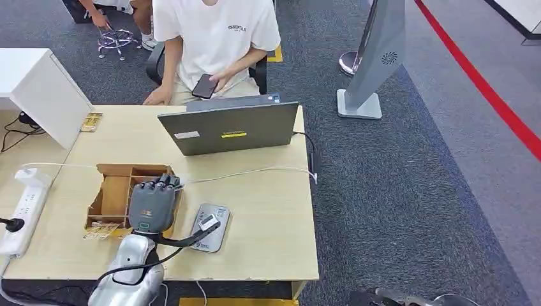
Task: Pass the card to the sensor for recognition and then transmit it.
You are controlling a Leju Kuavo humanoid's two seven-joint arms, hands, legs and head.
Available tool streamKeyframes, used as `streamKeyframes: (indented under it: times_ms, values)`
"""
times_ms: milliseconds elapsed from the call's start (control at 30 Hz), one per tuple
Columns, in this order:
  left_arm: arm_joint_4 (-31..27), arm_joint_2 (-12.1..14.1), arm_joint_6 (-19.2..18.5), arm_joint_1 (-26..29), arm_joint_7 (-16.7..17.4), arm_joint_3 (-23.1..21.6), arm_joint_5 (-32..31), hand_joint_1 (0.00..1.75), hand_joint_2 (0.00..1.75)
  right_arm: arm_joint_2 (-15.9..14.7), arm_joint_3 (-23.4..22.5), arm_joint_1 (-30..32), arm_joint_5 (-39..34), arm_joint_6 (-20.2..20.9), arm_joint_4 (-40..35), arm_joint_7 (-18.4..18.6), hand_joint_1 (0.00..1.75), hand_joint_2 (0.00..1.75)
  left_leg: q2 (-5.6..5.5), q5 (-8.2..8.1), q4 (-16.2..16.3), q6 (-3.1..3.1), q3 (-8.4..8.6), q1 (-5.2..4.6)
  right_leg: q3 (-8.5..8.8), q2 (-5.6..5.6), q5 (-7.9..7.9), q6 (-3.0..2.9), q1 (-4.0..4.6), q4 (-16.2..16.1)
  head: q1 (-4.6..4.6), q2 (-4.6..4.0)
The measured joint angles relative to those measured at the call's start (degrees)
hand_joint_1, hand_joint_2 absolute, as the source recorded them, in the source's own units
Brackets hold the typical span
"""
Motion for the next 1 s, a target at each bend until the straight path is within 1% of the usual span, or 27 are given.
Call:
streamKeyframes:
  times_ms: [267, 400, 467, 533, 733, 867, 1000]
  values:
    - [2.1, -0.9, 0.0, -0.7, -0.2, -1.8, 0.0, 1.75, 1.75, 0.0, 0.0, -0.3, 0.1, 0.1, 0.7, -0.2, 0.0, 1.75, 0.0, 0.0, 0.0, 0.0, 0.01, 0.01, 0.0, 0.0, 0.0, 0.0, 0.01, 0.0, -0.02, 0.0]
    - [4.3, -1.5, 0.0, -0.7, 0.2, -3.2, 0.3, 1.75, 1.75, 0.0, 0.0, -0.3, 0.1, 0.0, 0.9, -0.3, 0.0, 1.75, 0.0, 0.0, 0.0, 0.0, 0.01, 0.01, 0.0, 0.0, 0.0, 0.0, 0.01, 0.0, -0.02, 0.0]
    - [6.3, -1.6, 0.0, -0.9, 1.9, -4.9, 1.7, 1.75, 1.75, 0.0, 0.0, -0.2, 0.1, 0.1, 0.9, -0.4, 0.0, 1.75, 0.0, 0.0, 0.0, 0.0, 0.01, 0.01, 0.0, 0.0, 0.0, 0.0, 0.0, 0.0, -0.02, 0.0]
    - [7.5, -1.6, 0.1, -0.8, 2.5, -6.9, 2.0, 1.75, 1.75, 0.0, 0.0, -0.2, 0.1, 0.1, 0.9, -0.5, 0.0, 1.75, 0.0, 0.0, 0.0, 0.0, -0.01, 0.0, 0.0, 0.0, 0.0, 0.0, 0.0, 0.0, 0.0, 0.0]
    - [10.2, -2.0, 0.1, -0.2, 1.8, -8.8, 1.1, 1.75, 1.75, 0.0, 0.0, -0.1, 0.0, 0.1, 1.0, -0.8, 0.0, 1.75, 0.0, 0.0, 0.0, 0.0, -0.01, 0.0, -0.01, -0.01, 0.0, 0.0, 0.0, 0.0, 0.0, 0.0]
    - [11.2, -2.6, 0.1, 0.9, 0.6, -9.4, 0.5, 1.75, 1.75, 0.0, 0.0, 0.1, 0.0, 0.0, 1.1, -0.8, 0.0, 1.75, 0.0, 0.0, 0.0, 0.0, -0.01, 0.0, -0.01, -0.01, 0.0, 0.0, 0.0, 0.0, -0.02, 0.0]
    - [12.1, -3.3, 0.1, 1.8, 0.6, -10.3, 0.1, 1.75, 1.75, -0.1, 0.0, 0.4, 0.0, 0.0, 1.0, -0.7, 0.0, 1.75, -0.04, 0.0, 0.0, 0.0, -0.01, 0.0, 0.0, -0.05, -0.01, 0.0, 0.0, 0.0, 0.0, 0.0]
